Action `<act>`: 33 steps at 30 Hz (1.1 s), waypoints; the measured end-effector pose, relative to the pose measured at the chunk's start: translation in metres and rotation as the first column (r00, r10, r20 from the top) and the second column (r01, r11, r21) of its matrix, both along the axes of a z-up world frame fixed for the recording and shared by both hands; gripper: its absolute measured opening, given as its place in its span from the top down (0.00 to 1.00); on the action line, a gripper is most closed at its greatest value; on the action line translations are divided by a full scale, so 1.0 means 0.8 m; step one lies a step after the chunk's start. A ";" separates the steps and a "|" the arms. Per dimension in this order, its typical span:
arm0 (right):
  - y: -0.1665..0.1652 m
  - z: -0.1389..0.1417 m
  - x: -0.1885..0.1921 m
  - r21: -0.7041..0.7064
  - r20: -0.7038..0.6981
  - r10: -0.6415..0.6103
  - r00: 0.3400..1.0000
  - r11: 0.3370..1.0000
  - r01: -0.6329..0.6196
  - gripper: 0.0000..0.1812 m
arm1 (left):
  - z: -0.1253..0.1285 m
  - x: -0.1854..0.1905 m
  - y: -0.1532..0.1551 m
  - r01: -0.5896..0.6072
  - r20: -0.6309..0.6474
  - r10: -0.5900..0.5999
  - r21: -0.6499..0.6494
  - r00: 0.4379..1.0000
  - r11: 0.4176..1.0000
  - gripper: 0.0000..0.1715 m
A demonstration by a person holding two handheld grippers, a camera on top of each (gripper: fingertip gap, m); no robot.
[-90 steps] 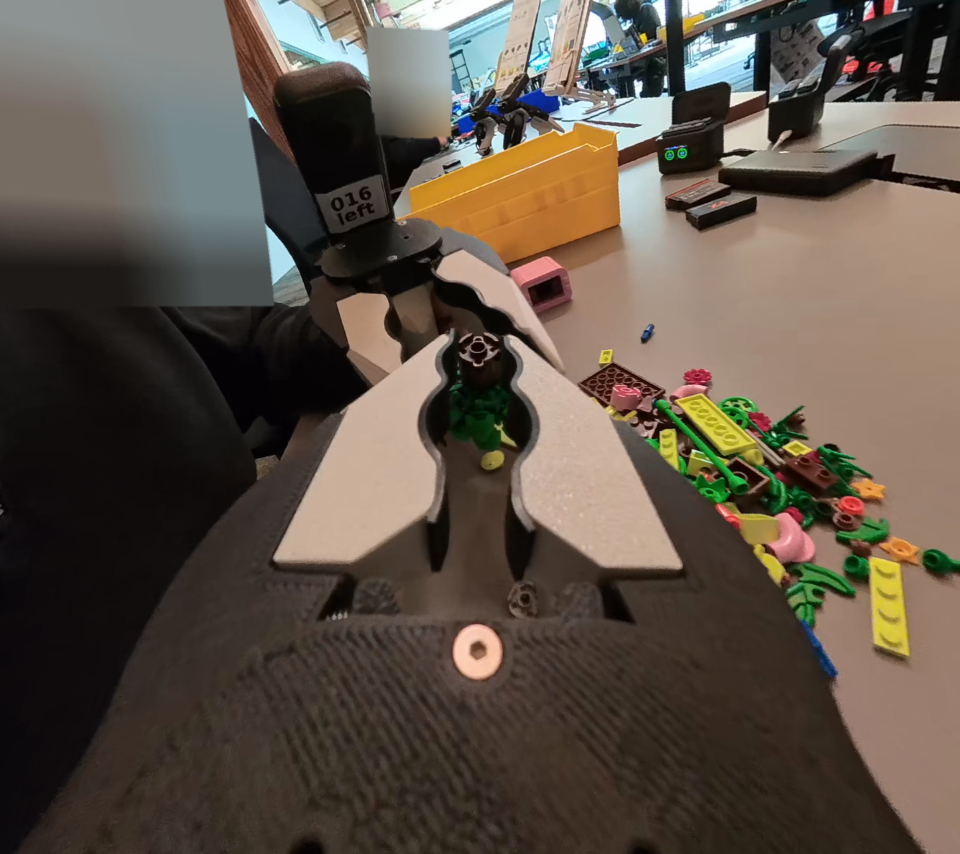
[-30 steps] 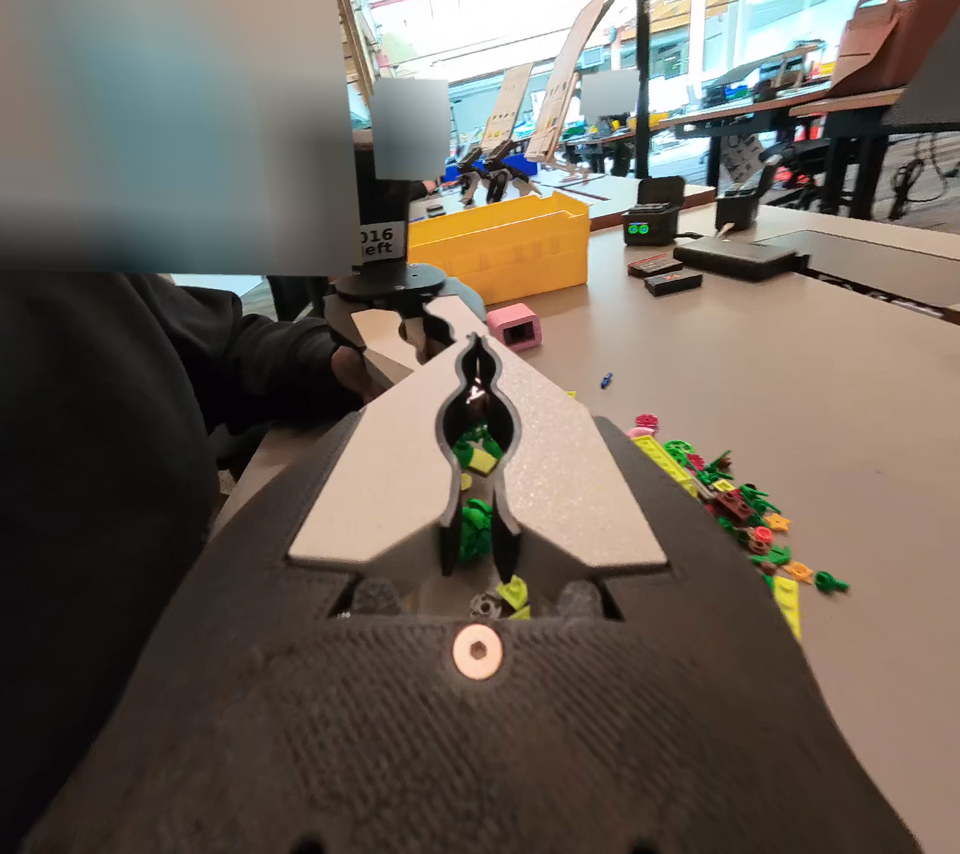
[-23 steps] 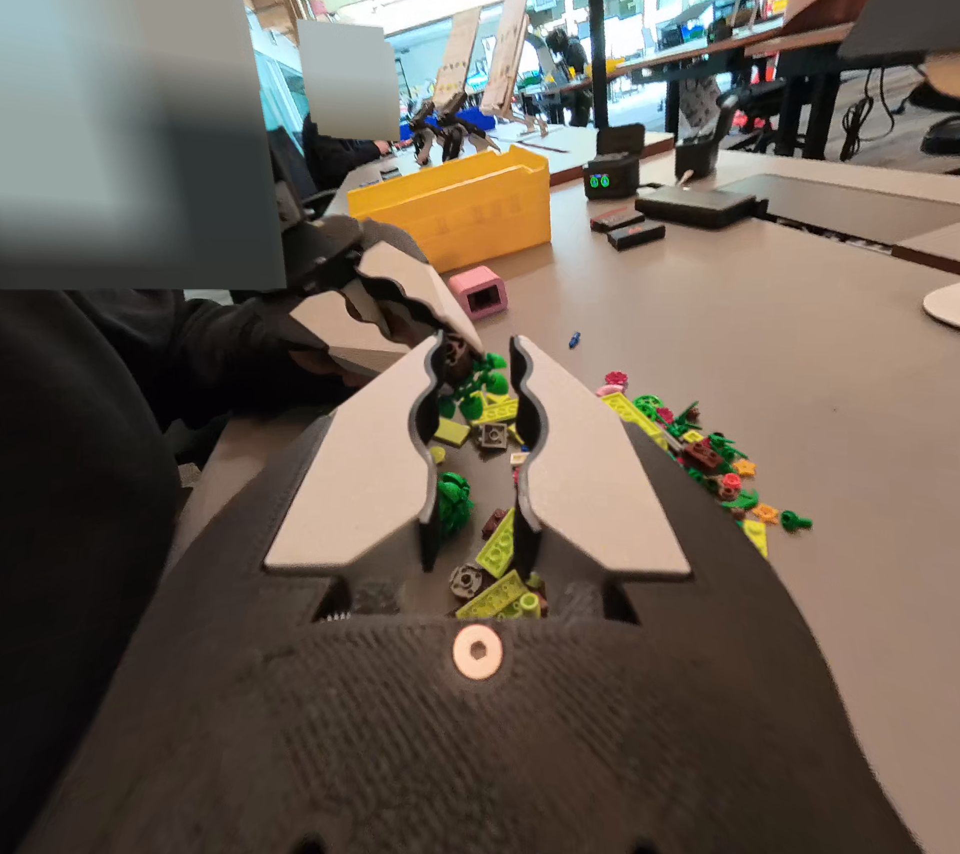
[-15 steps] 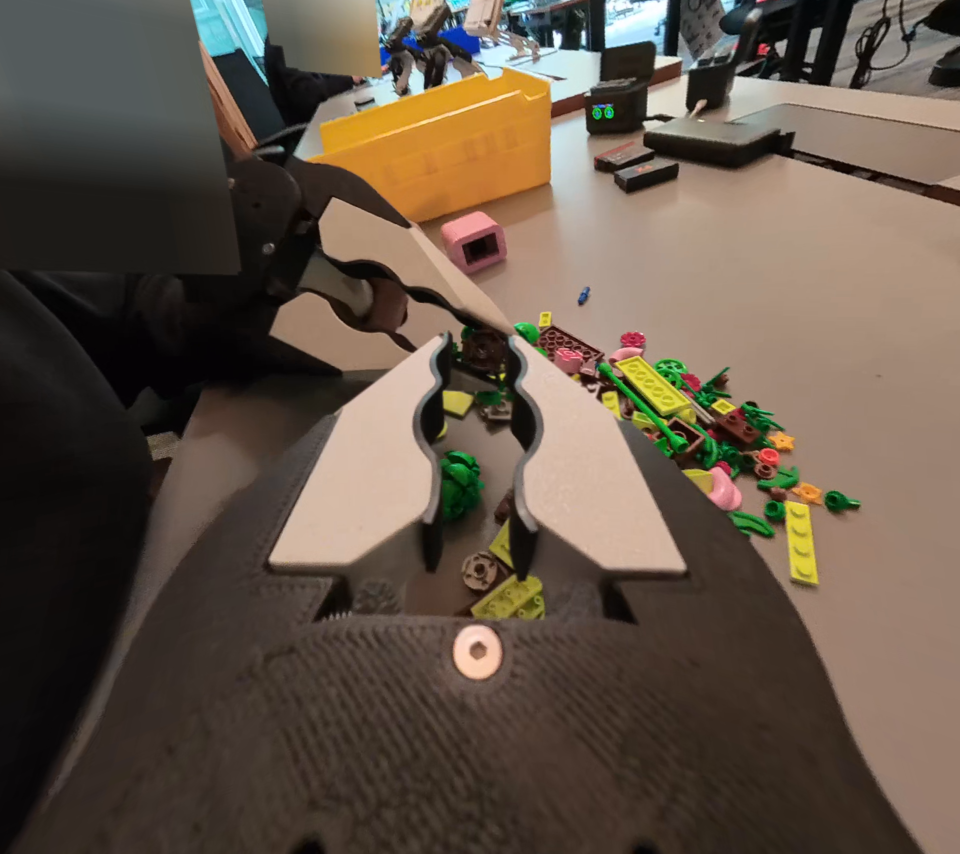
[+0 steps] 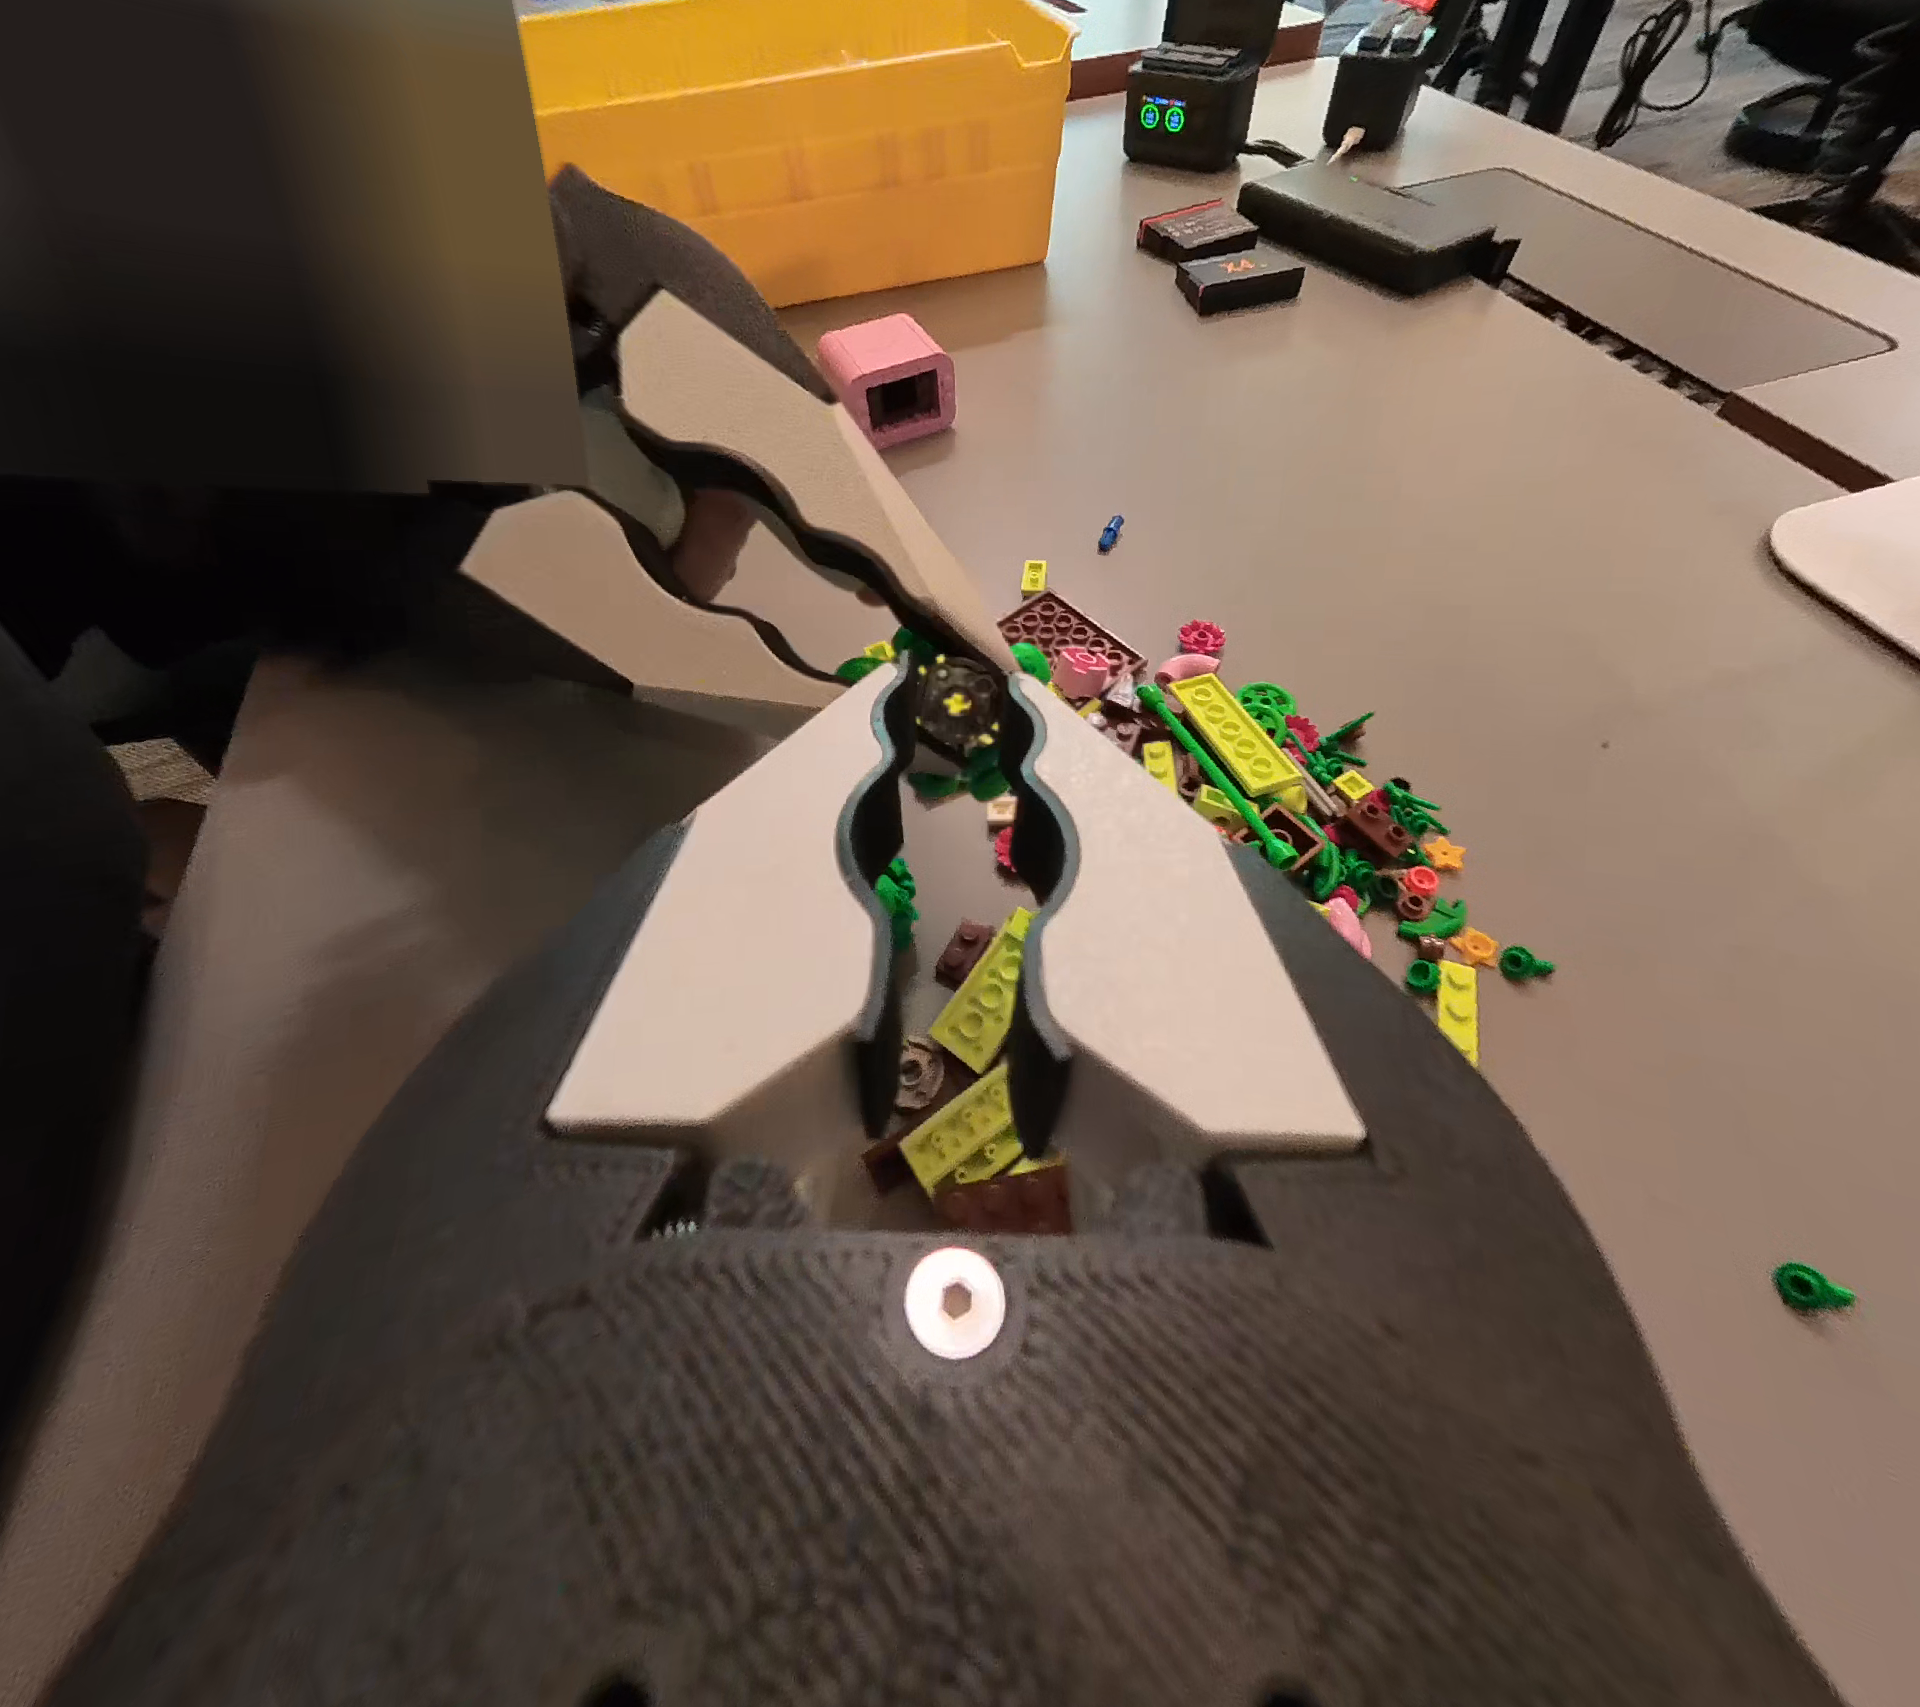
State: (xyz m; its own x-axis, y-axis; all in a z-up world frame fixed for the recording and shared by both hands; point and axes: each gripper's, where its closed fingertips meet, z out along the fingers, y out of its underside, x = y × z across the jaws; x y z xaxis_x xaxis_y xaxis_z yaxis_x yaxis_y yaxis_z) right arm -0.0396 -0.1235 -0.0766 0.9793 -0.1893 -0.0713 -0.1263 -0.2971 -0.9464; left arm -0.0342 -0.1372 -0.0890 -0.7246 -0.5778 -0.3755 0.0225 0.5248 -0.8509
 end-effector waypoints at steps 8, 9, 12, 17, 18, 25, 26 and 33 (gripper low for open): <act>-0.067 0.056 0.054 0.199 -0.070 -0.111 0.991 0.972 0.123 0.93 | 0.022 0.026 0.038 -0.076 -0.004 0.076 -0.100 0.997 0.992 0.93; -0.059 0.053 0.048 0.196 -0.064 -0.091 0.994 0.975 0.102 0.93 | 0.020 0.022 0.034 -0.058 0.009 0.059 -0.094 0.998 0.994 0.93; -0.040 0.047 0.028 0.209 -0.092 -0.001 0.996 0.978 0.020 0.93 | 0.014 0.017 0.029 -0.022 0.009 0.023 -0.082 1.000 0.996 0.93; -0.032 0.047 0.015 0.286 -0.195 0.117 0.974 0.957 -0.057 0.93 | 0.000 -0.015 0.000 0.162 -0.183 -0.205 -0.224 0.962 0.961 0.92; -0.031 0.046 0.014 0.302 -0.218 0.132 0.967 0.951 -0.062 0.93 | -0.009 -0.014 0.001 0.162 -0.210 -0.206 -0.207 0.956 0.965 0.92; -0.015 0.010 0.005 0.238 -0.317 0.179 0.931 0.966 -0.105 0.93 | -0.035 -0.017 0.001 0.186 -0.283 -0.224 -0.156 0.932 0.970 0.87; -0.013 0.007 0.004 0.232 -0.325 0.183 0.928 0.967 -0.109 0.93 | -0.033 -0.017 0.001 0.187 -0.269 -0.224 -0.157 0.937 0.970 0.82; 0.002 0.000 -0.006 0.239 -0.381 0.187 0.905 0.966 -0.099 0.93 | -0.007 -0.011 -0.001 0.149 -0.084 -0.161 -0.129 0.983 0.980 0.83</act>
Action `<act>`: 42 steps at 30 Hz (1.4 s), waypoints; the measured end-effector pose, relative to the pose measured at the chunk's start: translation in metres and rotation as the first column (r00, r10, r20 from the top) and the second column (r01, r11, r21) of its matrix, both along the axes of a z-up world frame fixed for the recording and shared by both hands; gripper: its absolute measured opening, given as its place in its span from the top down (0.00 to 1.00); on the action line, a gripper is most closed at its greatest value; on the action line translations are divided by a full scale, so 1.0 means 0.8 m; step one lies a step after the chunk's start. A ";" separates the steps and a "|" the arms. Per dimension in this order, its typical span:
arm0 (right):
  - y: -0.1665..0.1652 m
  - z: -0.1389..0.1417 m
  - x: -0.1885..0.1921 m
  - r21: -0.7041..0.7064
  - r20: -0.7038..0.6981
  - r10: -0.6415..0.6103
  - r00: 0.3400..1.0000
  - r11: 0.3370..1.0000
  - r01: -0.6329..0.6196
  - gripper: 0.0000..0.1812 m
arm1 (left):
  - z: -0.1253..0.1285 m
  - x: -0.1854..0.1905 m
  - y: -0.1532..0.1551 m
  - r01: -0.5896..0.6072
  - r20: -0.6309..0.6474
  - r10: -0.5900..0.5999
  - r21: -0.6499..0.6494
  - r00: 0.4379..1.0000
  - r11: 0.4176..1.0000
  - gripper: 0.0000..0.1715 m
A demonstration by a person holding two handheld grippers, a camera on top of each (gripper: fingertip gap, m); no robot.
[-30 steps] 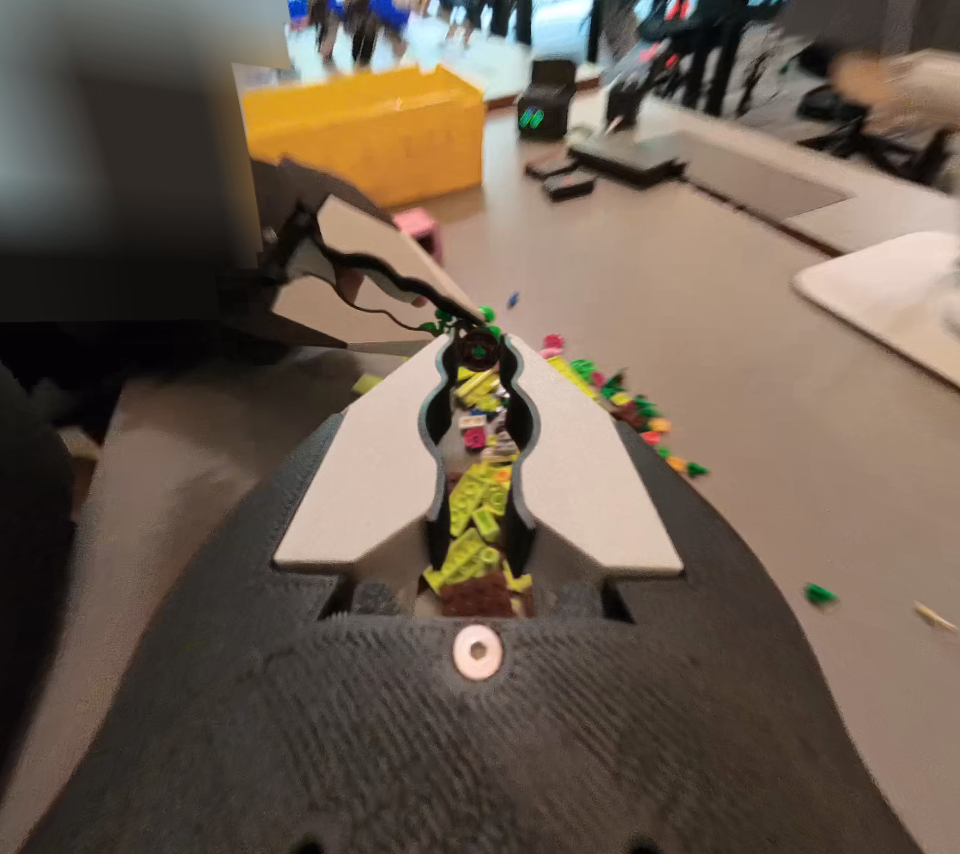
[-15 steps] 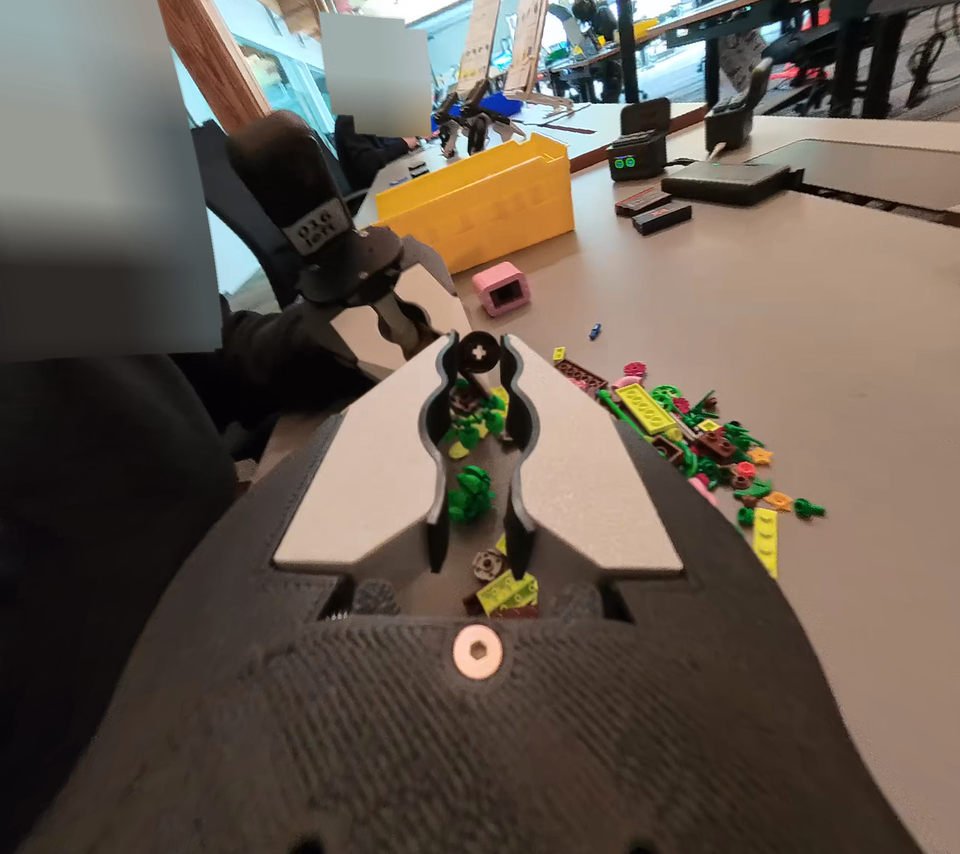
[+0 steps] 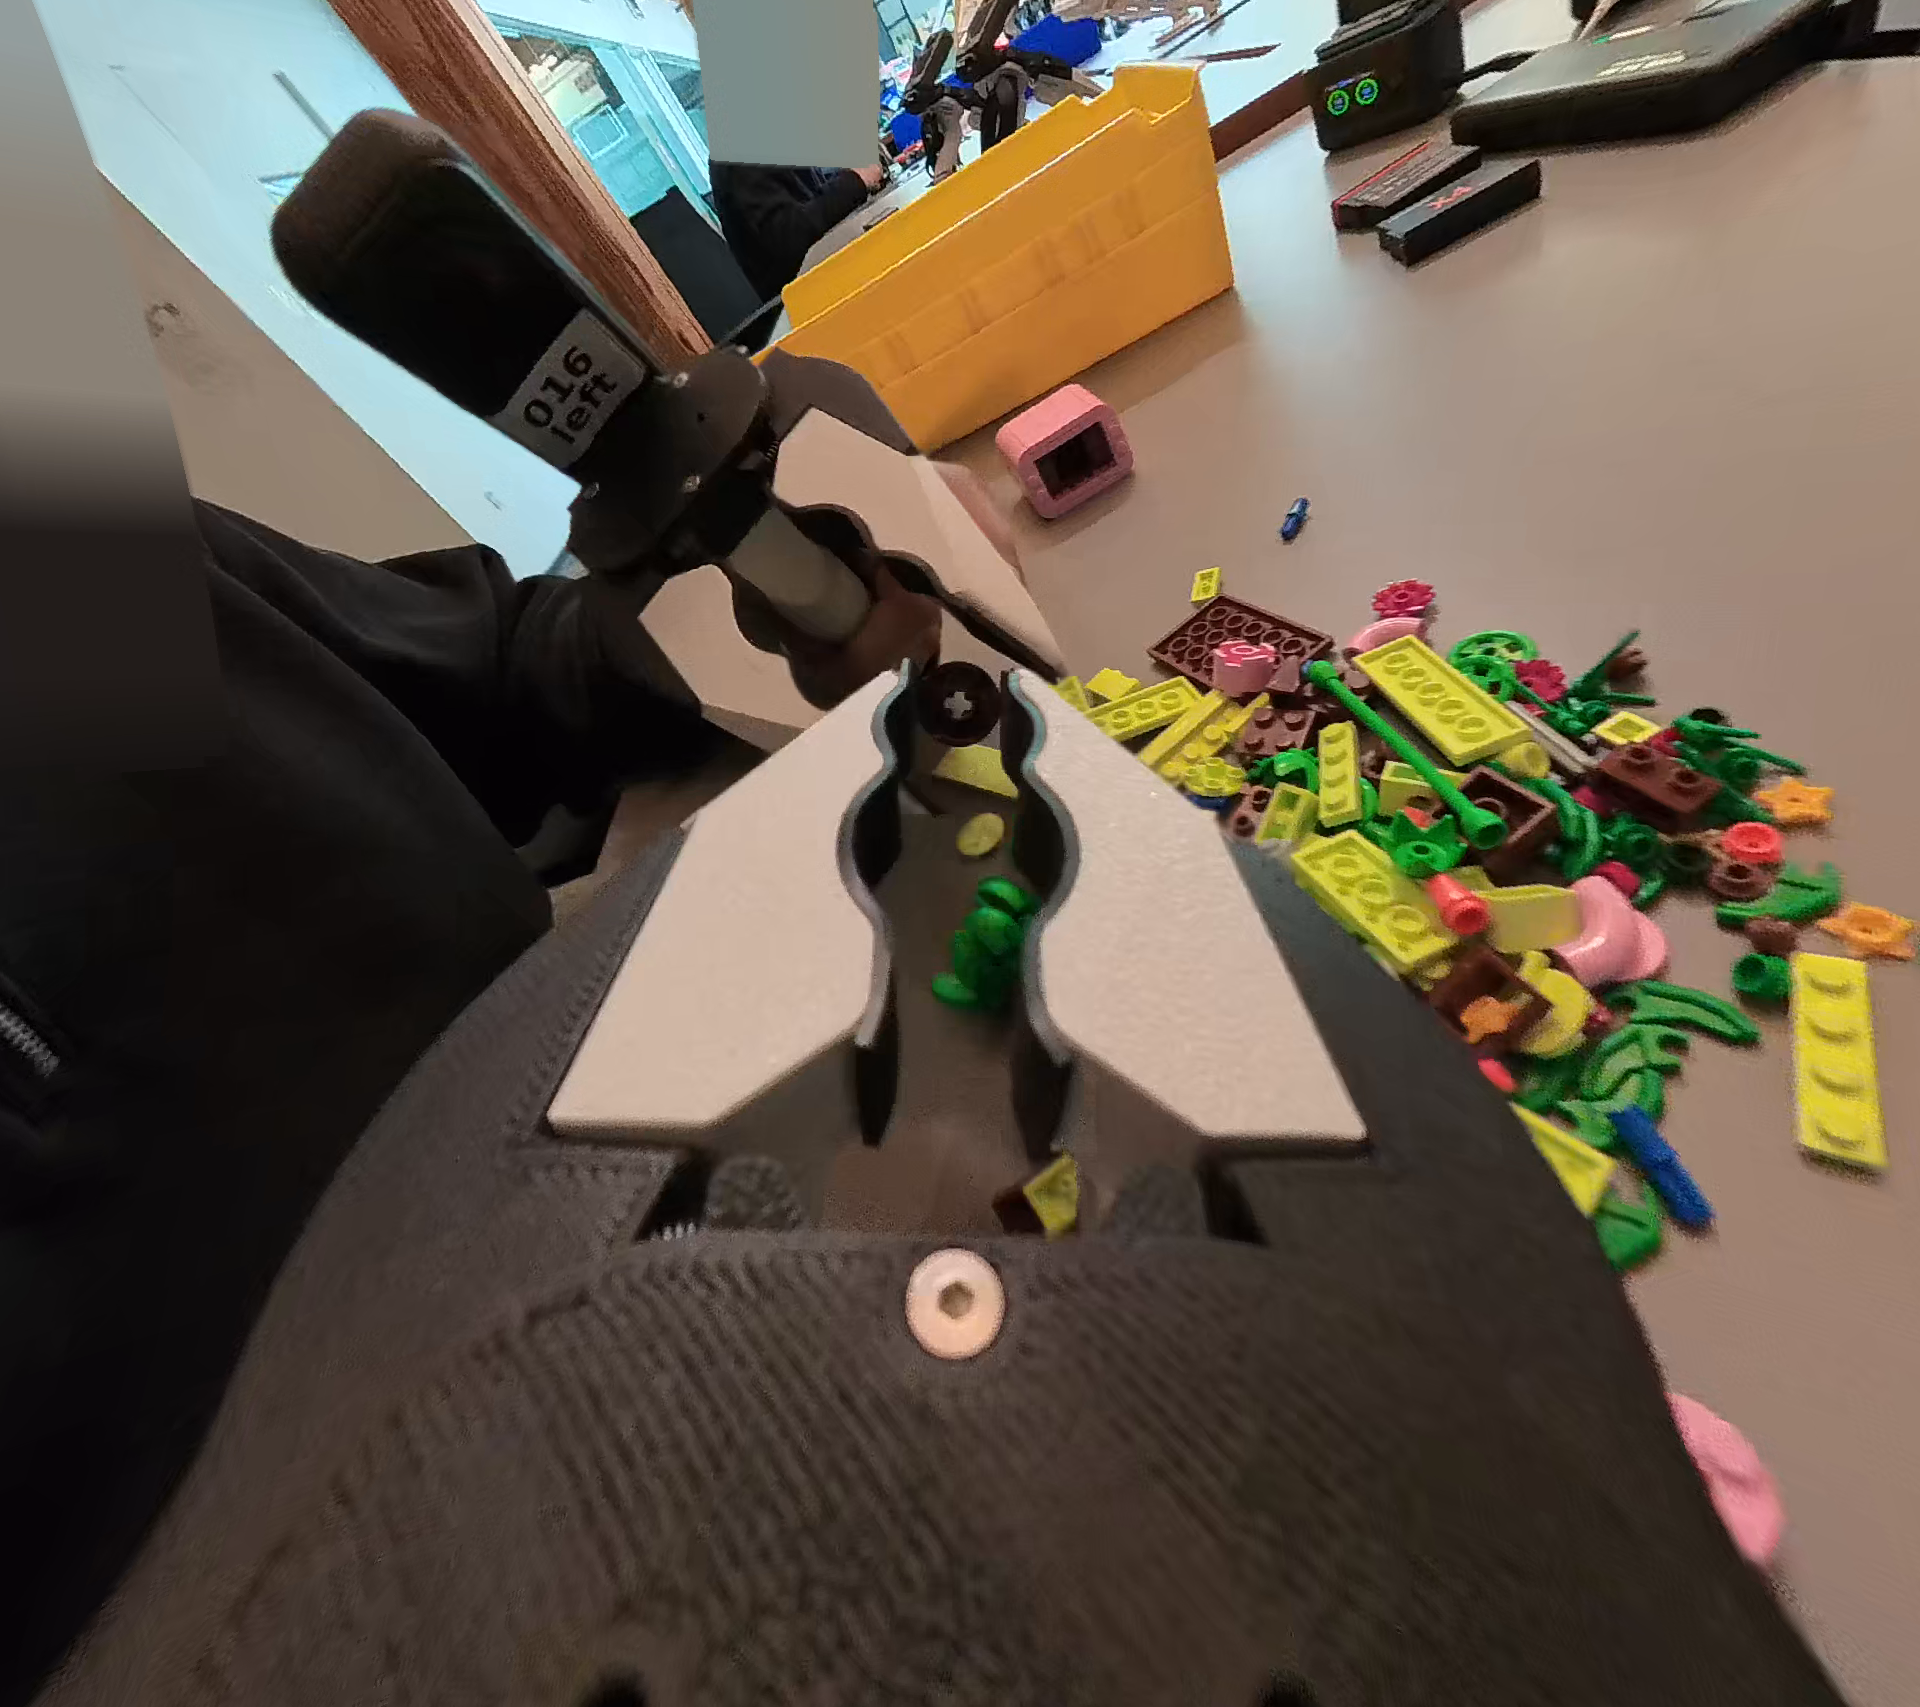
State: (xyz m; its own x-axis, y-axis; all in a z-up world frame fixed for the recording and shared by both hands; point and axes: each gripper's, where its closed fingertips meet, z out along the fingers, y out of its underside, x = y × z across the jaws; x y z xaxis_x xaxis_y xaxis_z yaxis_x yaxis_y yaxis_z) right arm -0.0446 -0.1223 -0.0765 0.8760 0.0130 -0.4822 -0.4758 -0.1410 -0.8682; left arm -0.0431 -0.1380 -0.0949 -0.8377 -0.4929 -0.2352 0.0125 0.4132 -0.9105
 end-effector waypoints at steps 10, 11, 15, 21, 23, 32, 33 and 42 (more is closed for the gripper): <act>0.002 -0.006 0.000 -0.046 -0.111 -0.029 0.993 0.999 0.024 0.93 | -0.002 0.009 0.004 -0.159 0.321 0.074 0.247 0.944 0.956 0.93; 0.001 -0.008 0.001 -0.055 -0.110 -0.032 0.993 0.998 0.026 0.93 | -0.002 0.008 0.003 -0.166 0.328 0.077 0.251 0.942 0.954 0.93; 0.000 -0.017 0.000 -0.097 -0.088 -0.032 0.996 0.995 0.023 0.93 | -0.010 0.007 0.002 -0.161 0.283 0.081 0.273 0.956 0.949 0.93; -0.003 -0.012 -0.002 -0.101 -0.094 -0.008 0.996 0.995 -0.002 0.93 | -0.006 0.005 0.000 -0.147 0.238 0.086 0.253 0.967 0.956 0.92; -0.005 -0.009 -0.004 -0.082 -0.146 0.016 0.989 0.996 -0.029 0.93 | -0.003 0.002 -0.002 -0.125 0.183 0.086 0.216 0.979 0.968 0.92; -0.011 0.003 -0.009 -0.064 -0.173 0.060 0.983 0.995 -0.072 0.93 | 0.006 -0.004 -0.006 -0.107 0.146 0.082 0.177 0.986 0.978 0.92; -0.011 0.005 -0.009 -0.063 -0.172 0.063 0.983 0.995 -0.074 0.93 | 0.008 -0.004 -0.006 -0.107 0.146 0.082 0.172 0.986 0.979 0.92; -0.016 0.020 -0.014 -0.052 -0.146 0.080 0.986 0.995 -0.088 0.94 | 0.023 -0.011 -0.009 -0.086 0.099 0.075 0.111 0.992 0.990 0.92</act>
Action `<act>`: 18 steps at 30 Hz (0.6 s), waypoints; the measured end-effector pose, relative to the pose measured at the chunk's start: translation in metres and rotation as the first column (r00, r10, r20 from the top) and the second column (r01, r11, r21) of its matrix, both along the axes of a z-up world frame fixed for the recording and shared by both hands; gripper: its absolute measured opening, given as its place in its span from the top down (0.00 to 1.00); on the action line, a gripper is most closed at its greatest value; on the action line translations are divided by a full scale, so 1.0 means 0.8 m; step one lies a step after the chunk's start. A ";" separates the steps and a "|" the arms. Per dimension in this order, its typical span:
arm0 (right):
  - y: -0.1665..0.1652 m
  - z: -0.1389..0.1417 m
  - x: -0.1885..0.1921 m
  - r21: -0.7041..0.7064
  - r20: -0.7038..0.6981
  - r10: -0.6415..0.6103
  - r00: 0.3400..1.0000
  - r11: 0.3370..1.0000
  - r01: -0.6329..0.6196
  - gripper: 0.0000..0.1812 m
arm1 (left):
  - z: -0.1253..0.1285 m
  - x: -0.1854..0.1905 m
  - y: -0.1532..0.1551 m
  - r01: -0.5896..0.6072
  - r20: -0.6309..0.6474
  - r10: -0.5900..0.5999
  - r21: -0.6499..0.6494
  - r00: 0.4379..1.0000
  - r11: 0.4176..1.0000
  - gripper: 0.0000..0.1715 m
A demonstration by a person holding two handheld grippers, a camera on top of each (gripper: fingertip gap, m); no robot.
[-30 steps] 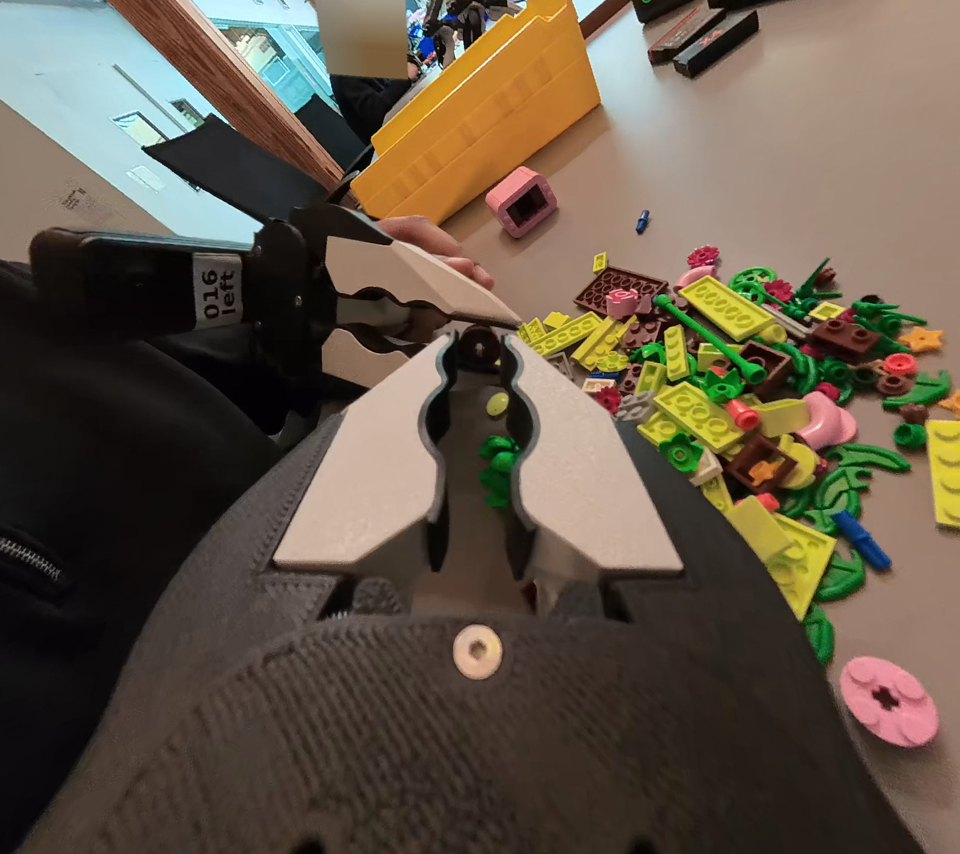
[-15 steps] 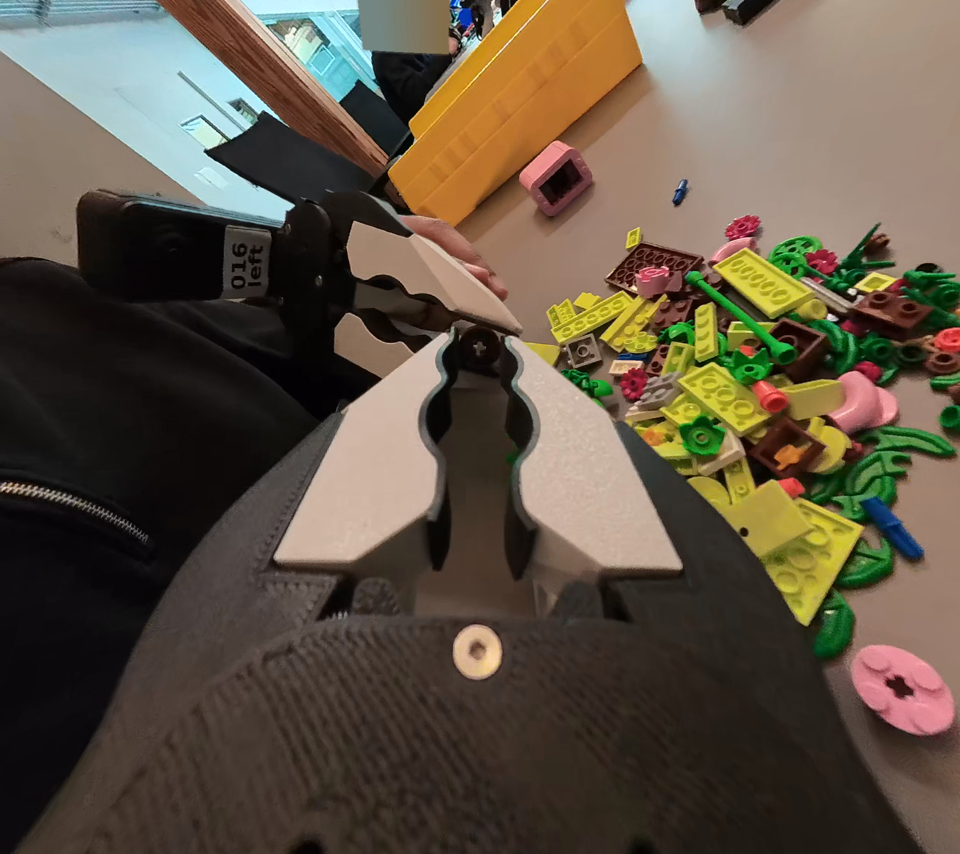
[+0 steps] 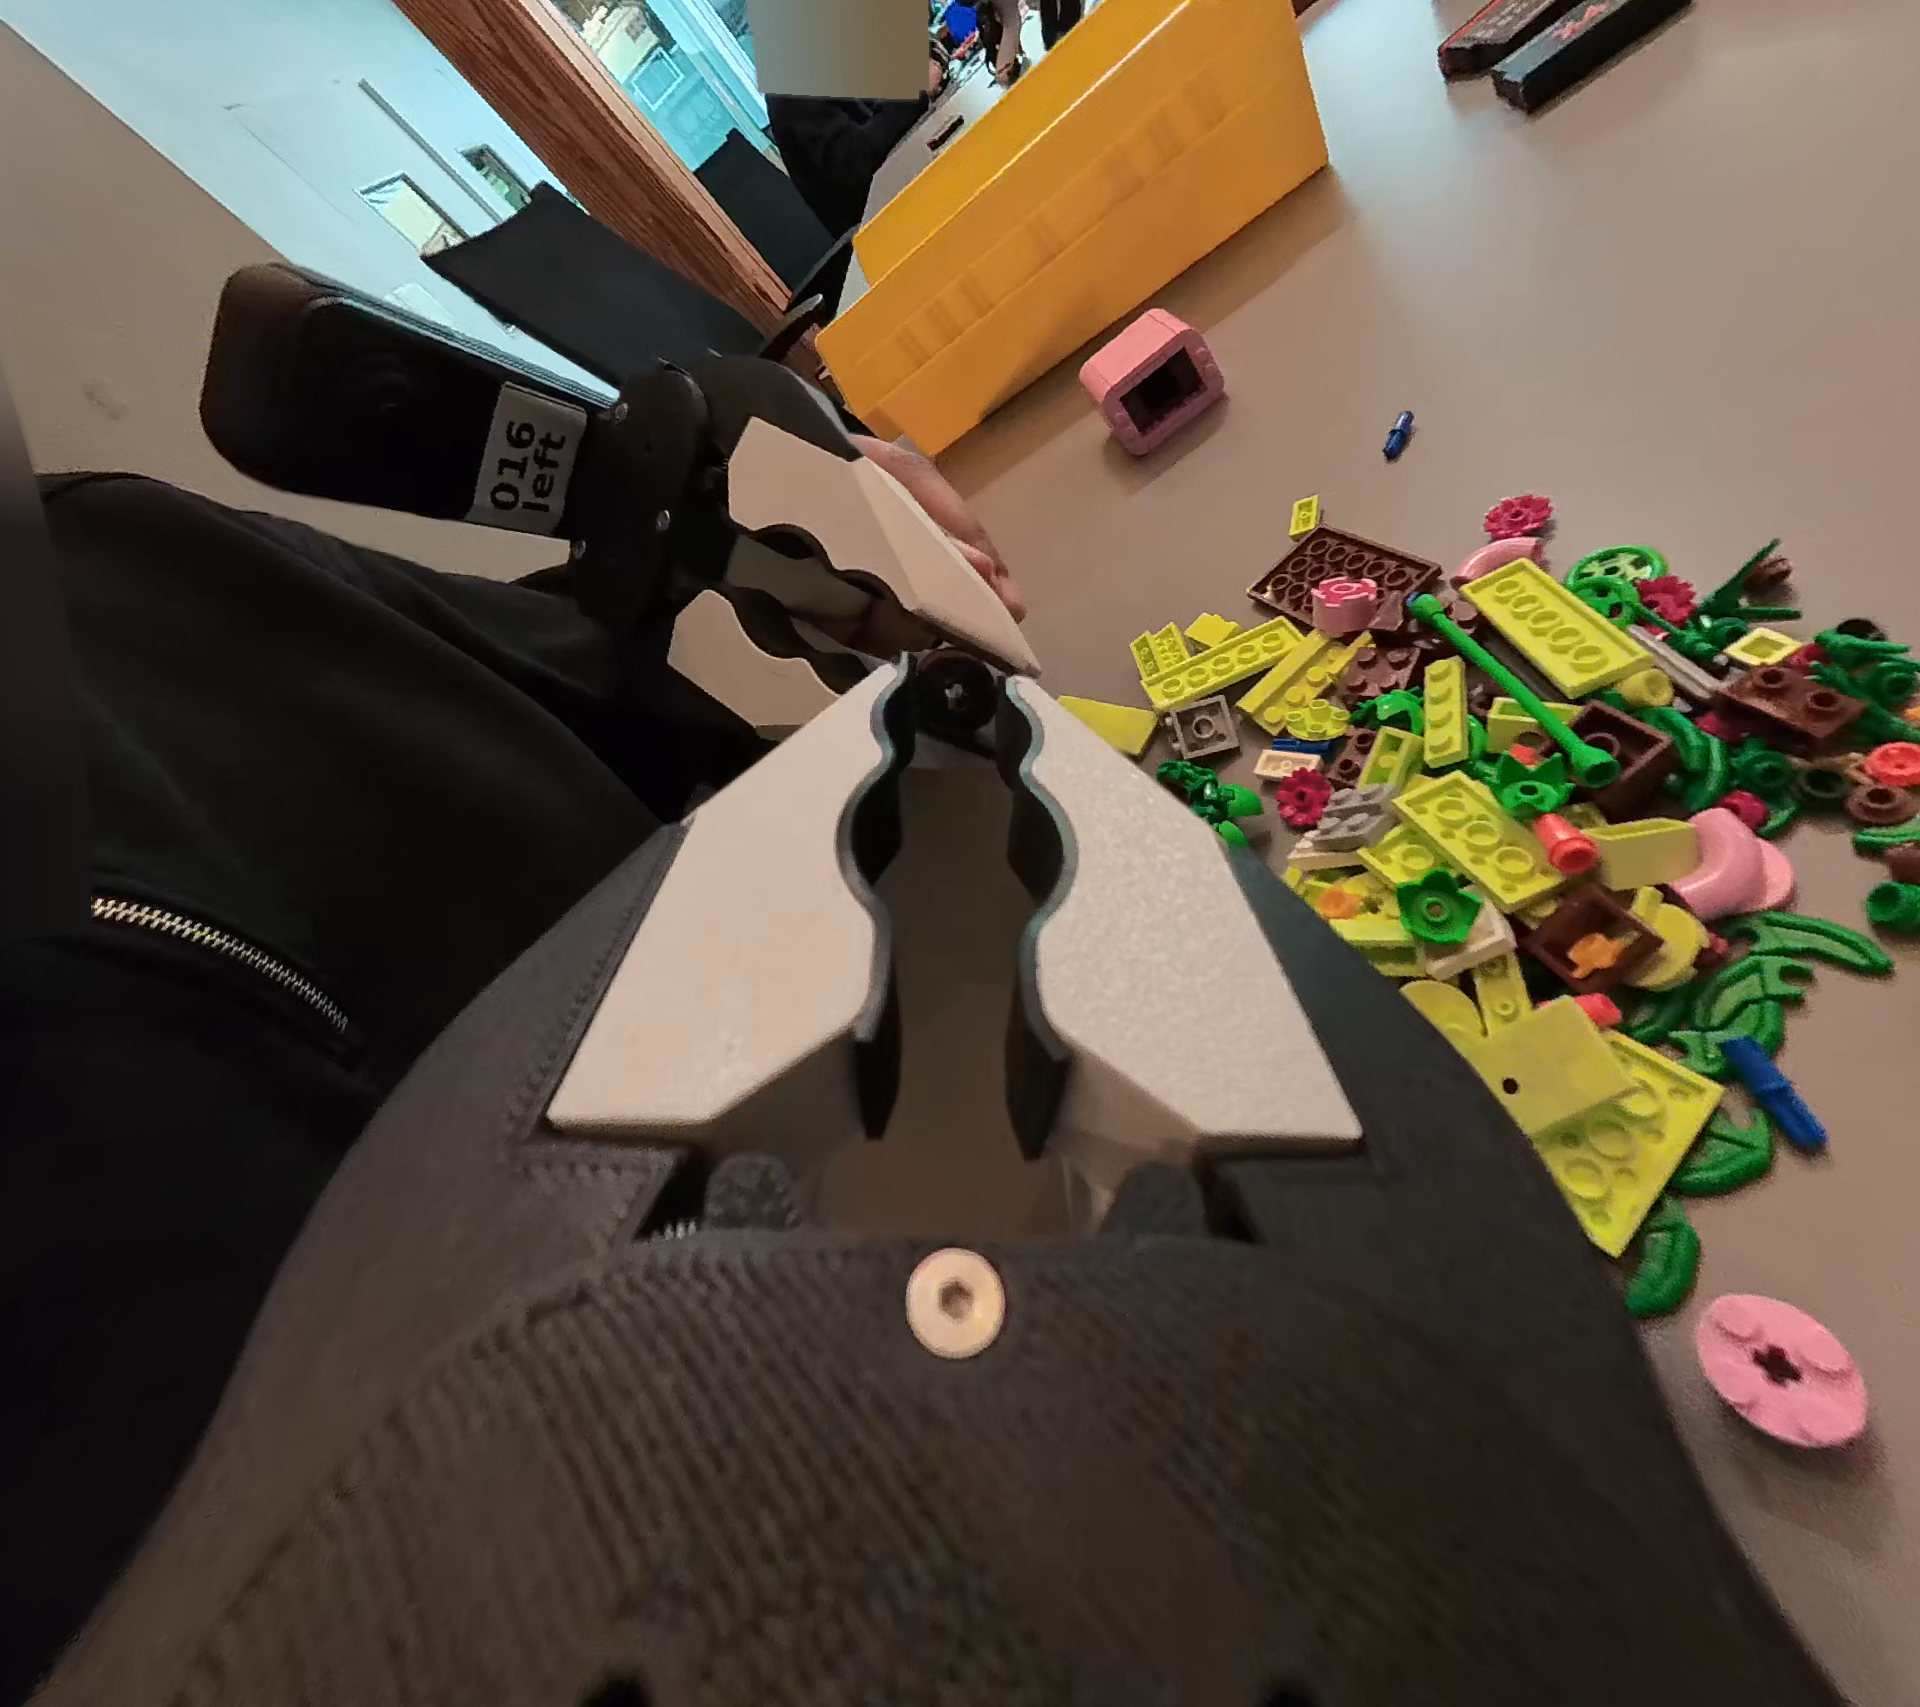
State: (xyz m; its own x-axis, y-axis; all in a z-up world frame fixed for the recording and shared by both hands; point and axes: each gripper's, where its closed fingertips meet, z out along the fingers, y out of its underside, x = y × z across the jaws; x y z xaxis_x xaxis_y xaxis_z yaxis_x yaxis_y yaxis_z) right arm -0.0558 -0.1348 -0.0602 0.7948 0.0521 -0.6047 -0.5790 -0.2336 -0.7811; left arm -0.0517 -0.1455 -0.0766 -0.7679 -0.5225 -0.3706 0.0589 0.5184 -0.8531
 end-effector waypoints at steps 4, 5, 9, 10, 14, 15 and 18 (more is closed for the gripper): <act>0.001 0.005 -0.001 0.011 0.013 -0.008 1.000 1.000 0.008 0.94 | 0.005 -0.001 0.002 0.013 0.016 -0.012 -0.014 1.000 1.000 0.92; 0.001 0.008 -0.001 0.026 0.000 -0.005 1.000 1.000 0.005 0.94 | 0.007 -0.002 0.002 0.017 0.027 -0.017 -0.015 0.999 1.000 0.92; -0.049 0.043 0.054 0.163 -0.044 -0.171 0.984 0.971 0.176 0.94 | 0.002 0.016 0.036 -0.052 -0.031 0.050 -0.045 0.998 0.998 0.92; -0.073 0.050 0.076 0.175 -0.006 -0.249 0.968 0.953 0.247 0.94 | 0.007 0.024 0.043 -0.057 -0.083 0.048 -0.112 0.995 0.992 0.92; -0.066 0.015 0.085 0.018 0.192 -0.282 0.940 0.959 0.284 0.93 | -0.001 0.046 0.061 -0.083 -0.151 0.058 -0.163 0.987 0.983 0.92; -0.060 0.004 0.083 -0.023 0.249 -0.270 0.930 0.959 0.284 0.94 | -0.010 0.047 0.065 -0.086 -0.165 0.062 -0.147 0.984 0.985 0.92; -0.051 -0.029 0.082 -0.151 0.390 -0.213 0.896 0.945 0.290 0.93 | -0.016 0.050 0.063 -0.078 -0.165 0.054 -0.138 0.985 0.987 0.92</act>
